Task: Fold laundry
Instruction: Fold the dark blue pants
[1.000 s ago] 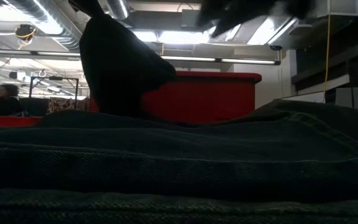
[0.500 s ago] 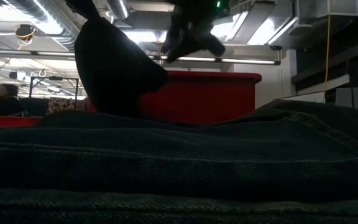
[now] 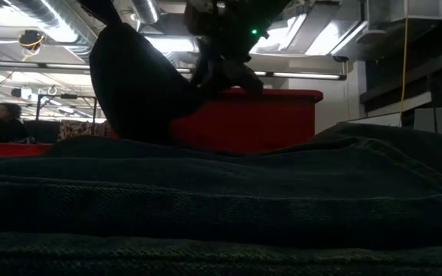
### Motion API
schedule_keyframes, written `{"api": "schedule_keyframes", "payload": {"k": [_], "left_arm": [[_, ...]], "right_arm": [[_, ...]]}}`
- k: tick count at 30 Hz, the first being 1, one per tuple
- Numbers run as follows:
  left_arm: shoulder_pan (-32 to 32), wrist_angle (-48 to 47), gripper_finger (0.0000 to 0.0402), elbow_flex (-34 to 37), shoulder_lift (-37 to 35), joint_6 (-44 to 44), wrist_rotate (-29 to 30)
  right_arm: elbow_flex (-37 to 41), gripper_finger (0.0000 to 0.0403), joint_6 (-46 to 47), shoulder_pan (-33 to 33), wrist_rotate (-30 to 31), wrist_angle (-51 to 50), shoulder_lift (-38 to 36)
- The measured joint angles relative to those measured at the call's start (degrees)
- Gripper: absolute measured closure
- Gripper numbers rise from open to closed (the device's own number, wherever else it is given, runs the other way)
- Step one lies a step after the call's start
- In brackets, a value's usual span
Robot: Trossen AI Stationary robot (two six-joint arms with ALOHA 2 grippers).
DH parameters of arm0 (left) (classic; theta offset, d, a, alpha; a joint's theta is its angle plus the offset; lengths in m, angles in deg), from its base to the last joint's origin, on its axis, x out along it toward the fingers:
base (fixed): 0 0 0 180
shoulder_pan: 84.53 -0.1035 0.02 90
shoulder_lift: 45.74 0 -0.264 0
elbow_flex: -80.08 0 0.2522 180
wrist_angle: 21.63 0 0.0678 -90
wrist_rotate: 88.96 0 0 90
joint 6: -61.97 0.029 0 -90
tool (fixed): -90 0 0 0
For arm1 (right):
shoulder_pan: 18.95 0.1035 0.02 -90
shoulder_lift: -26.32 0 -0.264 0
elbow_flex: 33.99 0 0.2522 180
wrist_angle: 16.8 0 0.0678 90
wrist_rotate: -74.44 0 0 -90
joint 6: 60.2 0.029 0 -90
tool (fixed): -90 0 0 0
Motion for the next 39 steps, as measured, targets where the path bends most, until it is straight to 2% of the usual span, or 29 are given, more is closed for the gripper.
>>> {"api": "schedule_keyframes", "payload": {"k": [3,8,9,14,22,28,32,39], "left_arm": [[0.0,-0.5,0.0381,0.0,0.0,0.0,0.0],[0.0,-1.6,0.0381,0.0,0.0,0.0,0.0],[0.0,-2.0,0.0381,0.0,0.0,0.0,0.1],[0.0,-4.6,0.0381,0.0,0.0,-0.2,3.0],[0.0,-9.2,0.0381,0.0,0.0,-0.6,15.3],[0.1,-8.6,0.0379,-0.2,-0.1,-0.1,27.9],[0.1,-7.6,0.0378,-0.2,-0.1,4.4,32.8],[0.1,-1.8,0.038,-0.2,-0.1,16.5,41.3]], "right_arm": [[0.1,0.027,0.6,0.0,0.3,-0.6,0.2],[0.1,0.038,0.2,0.0,-1.9,-0.4,0.3],[0.1,0.0389,-0.6,0.0,-2.7,-0.4,0.3],[-1.7,0.0387,0.1,0.2,-6.7,-2.0,0.3],[-14.3,0.0396,1.5,3.9,-20.2,-4.3,0.3],[-24.8,0.0397,0.2,5.1,-21.4,-4.4,0.3],[-29.2,0.04,4.9,4.6,-24.5,-3.8,0.3],[-31.2,0.0401,12.2,4.0,-37.3,-2.6,0.4]]}}
